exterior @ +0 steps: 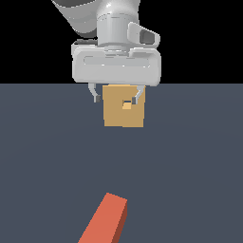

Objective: Insert the peg into the horizontal hole in a box.

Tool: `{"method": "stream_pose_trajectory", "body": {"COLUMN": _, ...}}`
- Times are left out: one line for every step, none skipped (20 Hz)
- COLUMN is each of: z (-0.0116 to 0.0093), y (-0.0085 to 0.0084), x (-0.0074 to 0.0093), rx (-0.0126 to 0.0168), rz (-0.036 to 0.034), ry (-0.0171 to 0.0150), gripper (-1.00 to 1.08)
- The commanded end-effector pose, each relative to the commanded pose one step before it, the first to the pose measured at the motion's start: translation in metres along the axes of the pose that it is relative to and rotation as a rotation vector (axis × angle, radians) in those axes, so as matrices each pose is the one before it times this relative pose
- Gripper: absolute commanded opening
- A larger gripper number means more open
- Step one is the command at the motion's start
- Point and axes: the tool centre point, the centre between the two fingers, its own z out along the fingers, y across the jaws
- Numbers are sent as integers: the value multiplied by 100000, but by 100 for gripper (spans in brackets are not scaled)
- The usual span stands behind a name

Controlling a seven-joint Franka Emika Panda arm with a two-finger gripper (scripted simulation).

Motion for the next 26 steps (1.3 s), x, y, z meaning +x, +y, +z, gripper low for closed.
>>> {"method": "stream_pose_trajectory", "body": {"z": 1, "y": 1, "x": -1, "rx": 0, "rz": 0, "ry": 0, "gripper": 100}}
{"method": "stream_pose_trajectory", "body": {"z": 18, "y": 2, "x": -60, "rx": -11, "rz": 68, "ry": 1, "gripper": 100}}
{"method": "stream_pose_trajectory", "body": {"z": 57, "y": 6, "x": -195, "rx": -27, "rz": 227, "ry": 7, "gripper": 100}}
{"method": "stream_pose_trajectory", "body": {"z": 95, "y": 9, "x": -326, "rx": -46, "rz": 382, "ry": 12, "gripper": 100}}
{"method": "stream_pose_trajectory", "body": {"z": 133, "y": 13, "x": -451, "rx": -63, "rz": 526, "ry": 17, "gripper": 100}}
{"method": "stream_pose_trajectory", "body": {"z": 171, "y": 16, "x": -579, "rx": -81, "rz": 675, "ry": 22, "gripper": 100}}
{"method": "stream_pose_trajectory", "body": {"z": 208, "y": 20, "x": -705, "rx": -98, "rz": 822, "ry": 27, "gripper": 100}}
{"method": "stream_pose_trajectory", "body": {"z": 245, "y": 23, "x": -828, "rx": -115, "rz": 965, "ry": 33, "gripper": 100}}
{"method": "stream_pose_trajectory", "body": {"z": 281, "y": 27, "x": -949, "rx": -132, "rz": 1106, "ry": 38, "gripper": 100}}
{"method": "stream_pose_trajectory", "body": {"z": 316, "y": 30, "x": -1067, "rx": -148, "rz": 1244, "ry": 44, "gripper": 100}}
{"method": "stream_pose_trajectory", "body": {"z": 351, "y": 34, "x": -1181, "rx": -163, "rz": 1376, "ry": 49, "gripper": 100}}
{"method": "stream_pose_trajectory", "body": {"z": 385, "y": 38, "x": -1293, "rx": -178, "rz": 1507, "ry": 55, "gripper": 100}}
{"method": "stream_pose_trajectory", "body": {"z": 418, "y": 42, "x": -1398, "rx": -192, "rz": 1629, "ry": 62, "gripper": 100}}
{"method": "stream_pose_trajectory", "body": {"z": 449, "y": 46, "x": -1500, "rx": -205, "rz": 1748, "ry": 69, "gripper": 100}}
{"method": "stream_pose_trajectory", "body": {"z": 479, "y": 51, "x": -1593, "rx": -217, "rz": 1857, "ry": 79, "gripper": 100}}
{"method": "stream_pose_trajectory", "body": {"z": 507, "y": 56, "x": -1682, "rx": -227, "rz": 1962, "ry": 90, "gripper": 100}}
{"method": "stream_pose_trajectory", "body": {"z": 535, "y": 62, "x": -1764, "rx": -237, "rz": 2058, "ry": 102, "gripper": 100}}
{"method": "stream_pose_trajectory", "body": {"z": 545, "y": 67, "x": -1791, "rx": -239, "rz": 2092, "ry": 113, "gripper": 100}}
{"method": "stream_pose_trajectory", "body": {"z": 510, "y": 67, "x": -1666, "rx": -220, "rz": 1949, "ry": 116, "gripper": 100}}
{"method": "stream_pose_trajectory", "body": {"z": 469, "y": 68, "x": -1527, "rx": -200, "rz": 1789, "ry": 118, "gripper": 100}}
{"method": "stream_pose_trajectory", "body": {"z": 430, "y": 68, "x": -1394, "rx": -180, "rz": 1637, "ry": 118, "gripper": 100}}
{"method": "stream_pose_trajectory", "body": {"z": 393, "y": 66, "x": -1269, "rx": -163, "rz": 1493, "ry": 117, "gripper": 100}}
{"method": "stream_pose_trajectory", "body": {"z": 358, "y": 64, "x": -1151, "rx": -146, "rz": 1356, "ry": 114, "gripper": 100}}
{"method": "stream_pose_trajectory", "body": {"z": 324, "y": 61, "x": -1036, "rx": -130, "rz": 1224, "ry": 109, "gripper": 100}}
{"method": "stream_pose_trajectory", "body": {"z": 290, "y": 58, "x": -926, "rx": -115, "rz": 1096, "ry": 104, "gripper": 100}}
{"method": "stream_pose_trajectory", "body": {"z": 257, "y": 55, "x": -817, "rx": -101, "rz": 970, "ry": 98, "gripper": 100}}
